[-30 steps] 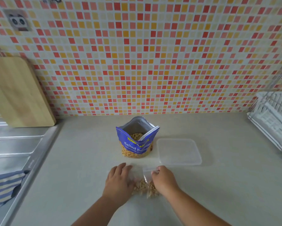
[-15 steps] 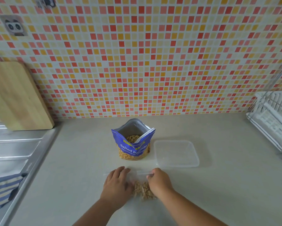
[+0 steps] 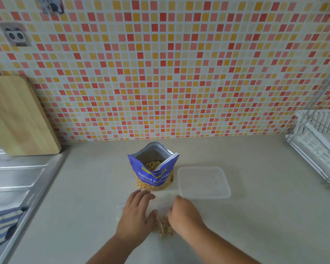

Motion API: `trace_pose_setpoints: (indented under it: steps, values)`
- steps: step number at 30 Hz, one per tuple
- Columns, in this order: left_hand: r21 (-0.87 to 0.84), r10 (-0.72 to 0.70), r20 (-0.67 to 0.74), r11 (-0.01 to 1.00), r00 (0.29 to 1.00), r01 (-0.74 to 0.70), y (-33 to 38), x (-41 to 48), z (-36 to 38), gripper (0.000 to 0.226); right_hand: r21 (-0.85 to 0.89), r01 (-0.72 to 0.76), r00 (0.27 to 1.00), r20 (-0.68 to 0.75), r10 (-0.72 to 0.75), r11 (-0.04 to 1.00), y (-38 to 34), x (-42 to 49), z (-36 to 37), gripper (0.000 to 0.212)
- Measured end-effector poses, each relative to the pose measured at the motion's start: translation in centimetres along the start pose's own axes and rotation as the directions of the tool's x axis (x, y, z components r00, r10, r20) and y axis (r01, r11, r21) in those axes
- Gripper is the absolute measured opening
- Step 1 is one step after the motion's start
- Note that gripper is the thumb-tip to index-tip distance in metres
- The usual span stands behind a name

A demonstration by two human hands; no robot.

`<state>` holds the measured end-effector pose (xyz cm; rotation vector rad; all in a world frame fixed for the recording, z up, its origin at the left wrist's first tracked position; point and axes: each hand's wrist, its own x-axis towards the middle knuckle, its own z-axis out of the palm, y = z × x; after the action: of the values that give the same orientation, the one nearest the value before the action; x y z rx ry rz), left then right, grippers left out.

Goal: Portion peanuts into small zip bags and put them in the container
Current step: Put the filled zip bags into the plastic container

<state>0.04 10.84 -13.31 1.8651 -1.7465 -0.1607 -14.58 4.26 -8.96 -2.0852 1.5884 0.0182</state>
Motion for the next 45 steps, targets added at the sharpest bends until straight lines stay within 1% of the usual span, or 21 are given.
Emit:
trace_pose_setpoints:
  steps: [1, 3, 5, 6, 7, 8, 10, 11, 12, 14, 17, 20, 26, 29, 31, 33, 37, 39, 41, 43, 45]
  values:
    - [-0.048, 0.036, -0.034, 0.998, 0.999, -0.038, 0.9, 0.4, -0.1, 0.03, 0.007, 0.031, 0.998, -0.047, -0.031, 0.999, 0.2, -0.1, -0.9, 0.033]
    - [-0.131, 0.066, -0.052, 0.989, 0.996, -0.073, 2.7, 1.4, 0.0, 0.032, 0.055, 0.097, 0.978, -0.193, -0.085, 0.994, 1.0, 0.4, -3.2, 0.032]
    - [-0.199, 0.059, 0.017, 0.979, 0.998, -0.054, 4.6, 2.6, 0.4, 0.044, 0.07, 0.163, 0.939, -0.317, -0.133, 0.984, 2.6, 1.9, -5.9, 0.037]
    - [-0.225, 0.059, 0.079, 0.974, 0.995, -0.04, 5.5, 3.3, 0.9, 0.055, 0.041, 0.188, 0.931, -0.326, -0.165, 0.981, 3.6, 2.8, -7.3, 0.043]
    - [-0.239, 0.066, 0.14, 0.971, 0.988, -0.032, 6.1, 4.0, 1.4, 0.067, 0.0, 0.202, 0.939, -0.285, -0.194, 0.979, 4.5, 3.7, -8.4, 0.054]
    - [-0.235, 0.068, 0.194, 0.972, 0.979, -0.021, 6.6, 4.8, 2.0, 0.079, -0.05, 0.212, 0.954, -0.204, -0.218, 0.976, 5.4, 4.6, -9.3, 0.067]
    - [-0.193, 0.027, 0.293, 0.981, 0.956, 0.031, 7.2, 6.3, 3.1, 0.097, -0.175, 0.225, 0.974, 0.01, -0.226, 0.959, 6.9, 6.1, -10.0, 0.099]
    - [-0.16, -0.01, 0.336, 0.985, 0.942, 0.068, 7.3, 6.9, 3.6, 0.102, -0.249, 0.236, 0.971, 0.107, -0.216, 0.939, 7.4, 6.7, -10.0, 0.112]
    - [-0.125, -0.047, 0.371, 0.987, 0.927, 0.1, 7.4, 7.4, 4.1, 0.106, -0.325, 0.256, 0.961, 0.184, -0.205, 0.91, 7.9, 7.4, -9.8, 0.12]
    - [-0.074, -0.096, 0.413, 0.988, 0.906, 0.139, 7.4, 8.1, 4.8, 0.11, -0.442, 0.303, 0.941, 0.281, -0.191, 0.844, 8.7, 8.3, -9.4, 0.13]
    - [-0.08, -0.115, 0.431, 0.983, 0.895, 0.165, 7.2, 8.6, 5.4, 0.109, -0.495, 0.342, 0.925, 0.33, -0.191, 0.799, 9.2, 9.2, -8.6, 0.131]
    - [-0.12, -0.088, 0.415, 0.981, 0.905, 0.15, 6.9, 8.5, 5.8, 0.107, -0.477, 0.354, 0.924, 0.313, -0.221, 0.804, 9.4, 8.8, -8.0, 0.125]
    - [-0.233, 0.049, 0.308, 0.972, 0.95, 0.025, 7.2, 5.7, 5.1, 0.099, -0.373, 0.373, 0.913, 0.31, -0.265, 0.85, 10.2, 5.1, -7.9, 0.115]
    - [-0.238, 0.11, 0.263, 0.97, 0.958, -0.046, 7.2, 2.9, 4.7, 0.098, -0.334, 0.4, 0.896, 0.338, -0.287, 0.853, 10.3, 2.6, -7.3, 0.115]
    - [-0.231, 0.129, 0.24, 0.97, 0.962, -0.073, 6.9, 1.2, 4.4, 0.103, -0.323, 0.418, 0.884, 0.359, -0.298, 0.849, 10.2, 1.1, -6.9, 0.115]
    - [-0.227, 0.137, 0.218, 0.97, 0.966, -0.086, 6.3, -0.3, 4.2, 0.102, -0.306, 0.434, 0.871, 0.384, -0.308, 0.848, 10.0, 0.1, -6.6, 0.117]
    - [-0.246, 0.095, 0.218, 0.968, 0.971, -0.039, 5.7, -2.3, 3.6, 0.107, -0.26, 0.433, 0.856, 0.417, -0.304, 0.863, 9.2, -0.5, -6.9, 0.118]
    - [-0.263, 0.066, 0.201, 0.965, 0.977, -0.012, 5.6, -2.9, 3.5, 0.1, -0.26, 0.422, 0.861, 0.416, -0.294, 0.869, 8.9, -0.4, -7.8, 0.117]
    - [-0.231, 0.059, 0.186, 0.973, 0.981, -0.014, 5.5, -3.5, 3.7, 0.086, -0.285, 0.388, 0.882, 0.39, -0.263, 0.877, 8.9, 0.2, -9.2, 0.116]
    - [-0.191, 0.073, 0.152, 0.981, 0.986, -0.043, 5.3, -3.9, 3.8, 0.074, -0.301, 0.311, 0.921, 0.331, -0.207, 0.901, 9.1, 1.5, -10.7, 0.115]
    - [-0.153, 0.084, 0.139, 0.986, 0.987, -0.062, 5.3, -4.3, 3.8, 0.058, -0.273, 0.211, 0.958, 0.249, -0.143, 0.939, 9.4, 3.3, -11.5, 0.115]
